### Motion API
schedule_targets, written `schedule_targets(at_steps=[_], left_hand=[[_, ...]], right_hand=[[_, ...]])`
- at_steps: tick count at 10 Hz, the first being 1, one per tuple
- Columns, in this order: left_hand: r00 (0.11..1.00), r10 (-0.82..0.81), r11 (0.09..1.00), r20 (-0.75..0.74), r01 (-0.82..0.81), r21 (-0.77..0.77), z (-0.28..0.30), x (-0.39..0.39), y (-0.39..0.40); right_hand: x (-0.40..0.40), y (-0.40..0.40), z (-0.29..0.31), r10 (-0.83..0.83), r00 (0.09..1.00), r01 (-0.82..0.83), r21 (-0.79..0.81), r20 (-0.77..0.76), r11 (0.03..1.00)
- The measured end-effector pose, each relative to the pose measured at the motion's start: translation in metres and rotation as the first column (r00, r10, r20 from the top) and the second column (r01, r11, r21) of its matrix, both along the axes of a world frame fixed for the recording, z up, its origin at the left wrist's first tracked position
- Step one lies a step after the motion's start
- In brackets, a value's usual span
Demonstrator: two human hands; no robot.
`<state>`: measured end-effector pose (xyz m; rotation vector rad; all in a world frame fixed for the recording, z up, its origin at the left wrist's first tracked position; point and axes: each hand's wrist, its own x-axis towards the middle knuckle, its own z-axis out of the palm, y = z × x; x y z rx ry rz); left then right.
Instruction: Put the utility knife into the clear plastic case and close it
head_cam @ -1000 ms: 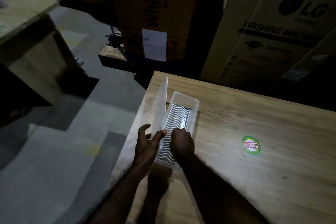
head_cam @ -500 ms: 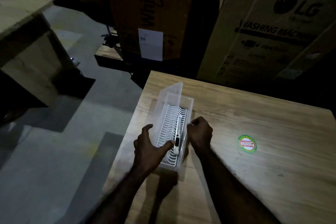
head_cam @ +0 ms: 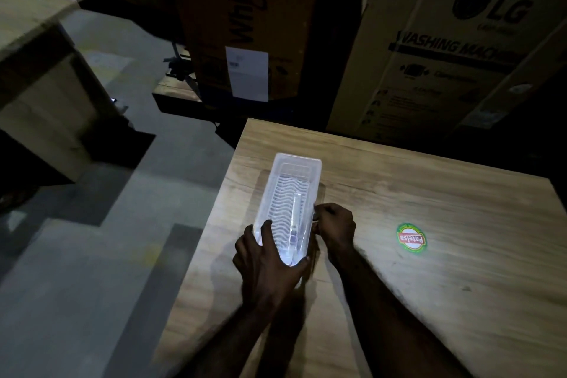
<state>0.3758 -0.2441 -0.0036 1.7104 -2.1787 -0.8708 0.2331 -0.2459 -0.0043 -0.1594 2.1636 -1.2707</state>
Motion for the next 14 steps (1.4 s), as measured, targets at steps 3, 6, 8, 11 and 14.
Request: schedule_targets(at_steps=[3,6,8,11,14], left_hand=[[0.996,-0.053,0.997,0.069,0.057,-0.049,-0.013,0.001,0.002],[0.914,-0.26,0.961,0.311,0.278,-0.015,-0.002,0.01,-0.013],[0.821,-0.406,0.907,0.401,0.418,0.062,0.009,0.01,-0.023],[0.786,-0.439,0.883,0.436,0.468,0.045,0.008,0.012,-0.024],[0.823,-0.4,0.903,0.403,0.429,0.02,0.004,0.015,-0.019]], right_hand=[[-0.004,0.001,-0.022,0.157,0.977,-0.152,0.049,-0.146,0.987],[-0.005,-0.001,-0.013,0.311,0.918,-0.287,0.13,-0.247,0.949],[-0.005,-0.002,-0.013,0.345,0.903,-0.315,0.151,-0.257,0.937],[-0.005,-0.002,-0.018,0.382,0.89,-0.348,0.168,-0.251,0.922],[-0.003,0.022,-0.012,0.425,0.881,-0.4,0.15,-0.21,0.904]])
